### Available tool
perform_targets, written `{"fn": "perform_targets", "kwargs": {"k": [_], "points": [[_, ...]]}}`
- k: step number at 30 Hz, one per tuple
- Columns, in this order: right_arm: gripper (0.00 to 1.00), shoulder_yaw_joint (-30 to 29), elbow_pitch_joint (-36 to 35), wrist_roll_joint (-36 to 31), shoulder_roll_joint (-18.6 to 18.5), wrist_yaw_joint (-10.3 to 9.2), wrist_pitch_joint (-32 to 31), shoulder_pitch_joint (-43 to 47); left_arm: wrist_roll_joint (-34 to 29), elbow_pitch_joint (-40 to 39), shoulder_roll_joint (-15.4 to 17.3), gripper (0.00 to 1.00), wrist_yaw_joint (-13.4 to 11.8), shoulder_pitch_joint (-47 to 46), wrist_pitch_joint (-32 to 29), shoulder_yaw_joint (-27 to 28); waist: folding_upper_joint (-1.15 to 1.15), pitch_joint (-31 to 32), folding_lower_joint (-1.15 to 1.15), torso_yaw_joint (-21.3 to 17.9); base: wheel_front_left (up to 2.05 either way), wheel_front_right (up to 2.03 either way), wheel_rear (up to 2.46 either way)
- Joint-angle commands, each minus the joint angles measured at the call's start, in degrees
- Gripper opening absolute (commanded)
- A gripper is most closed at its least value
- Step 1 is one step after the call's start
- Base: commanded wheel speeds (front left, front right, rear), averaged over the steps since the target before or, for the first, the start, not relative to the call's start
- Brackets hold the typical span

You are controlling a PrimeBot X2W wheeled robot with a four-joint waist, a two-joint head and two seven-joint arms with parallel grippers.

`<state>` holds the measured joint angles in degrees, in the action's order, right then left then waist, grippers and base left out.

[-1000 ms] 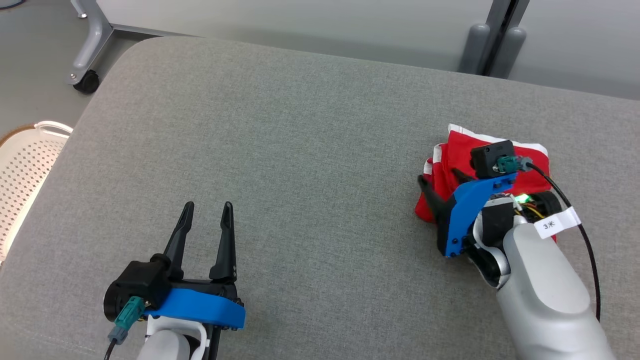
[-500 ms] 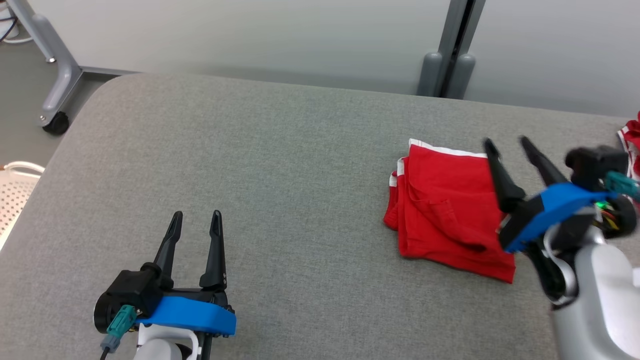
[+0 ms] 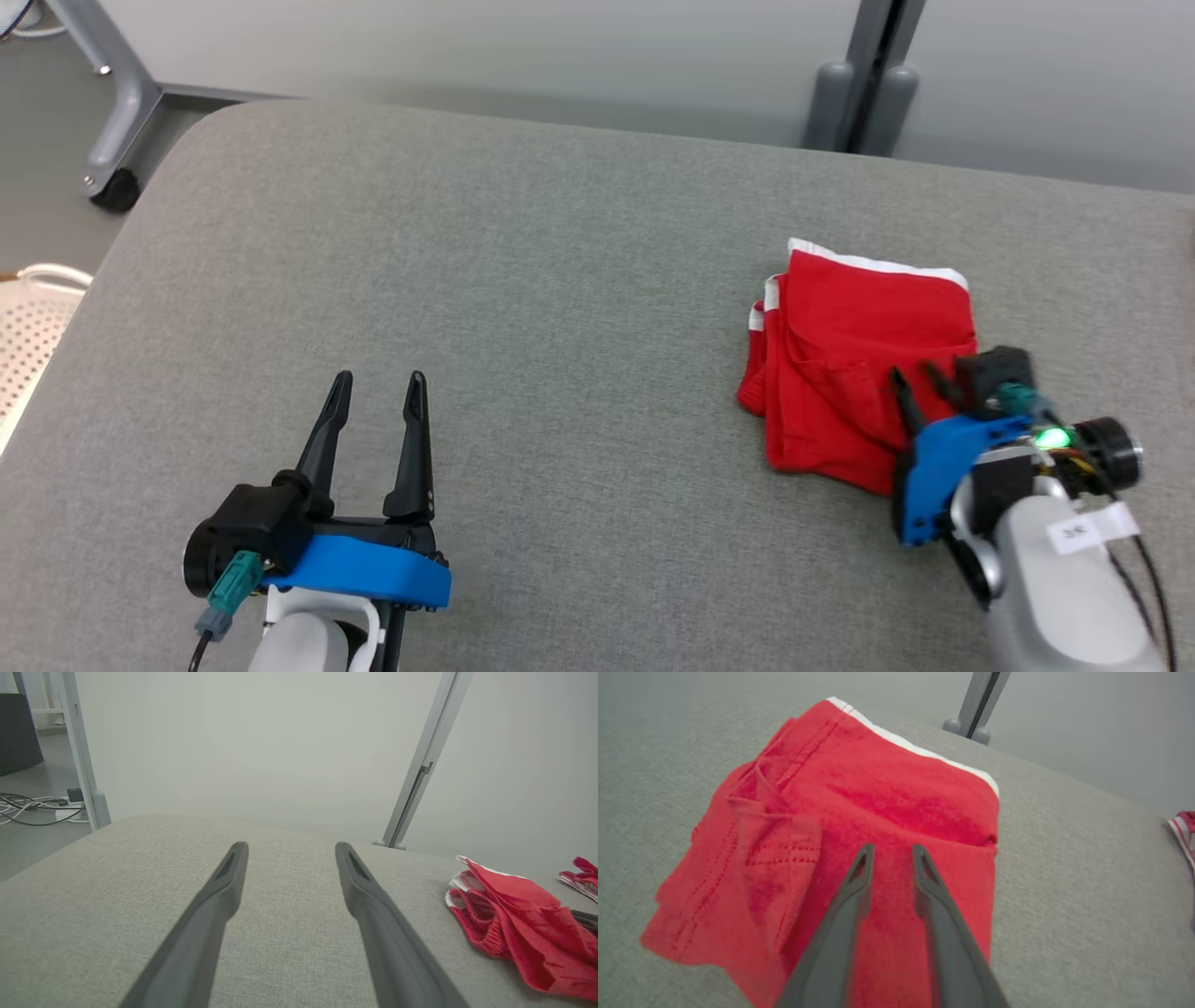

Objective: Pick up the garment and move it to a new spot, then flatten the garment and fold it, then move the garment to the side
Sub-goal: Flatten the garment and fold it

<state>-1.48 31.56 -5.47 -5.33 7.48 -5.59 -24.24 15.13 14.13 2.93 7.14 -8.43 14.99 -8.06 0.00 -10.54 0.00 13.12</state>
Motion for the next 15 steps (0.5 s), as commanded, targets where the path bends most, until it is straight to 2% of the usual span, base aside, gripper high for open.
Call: {"fn": "perform_targets", "kwargs": {"k": [1,6,10,12,15], "points": [[0.00,0.8,0.9,-0.3,0.4,0.03,0.2,-0.5,-0.2,-0.1,0.0,1.00,0.4,-0.7,0.2,0.0,0.00,-0.6,0.00,0.8,0.00,0.00,0.00],[0.00,9.8,6.9,1.9,1.7,0.02,1.7,-2.0,-0.5,0.3,0.0,1.00,0.4,-0.8,0.2,0.6,0.00,-0.1,0.00,1.4,0.00,0.00,0.00],[0.00,20.3,8.6,7.2,2.4,0.02,2.8,0.0,-0.6,0.5,0.0,1.00,0.4,0.5,0.2,1.3,0.00,1.2,0.00,0.6,0.00,0.00,0.00],[0.00,26.6,6.9,12.7,2.4,0.03,2.9,1.4,-0.7,0.7,0.0,1.00,0.4,1.1,0.2,1.6,0.00,2.0,0.00,0.0,0.00,0.00,0.00],[0.00,32.0,2.6,20.1,2.3,0.01,3.8,3.2,-0.7,1.1,0.0,1.00,0.4,1.8,0.2,2.4,0.00,3.6,0.00,-1.3,0.00,0.00,0.00]]}}
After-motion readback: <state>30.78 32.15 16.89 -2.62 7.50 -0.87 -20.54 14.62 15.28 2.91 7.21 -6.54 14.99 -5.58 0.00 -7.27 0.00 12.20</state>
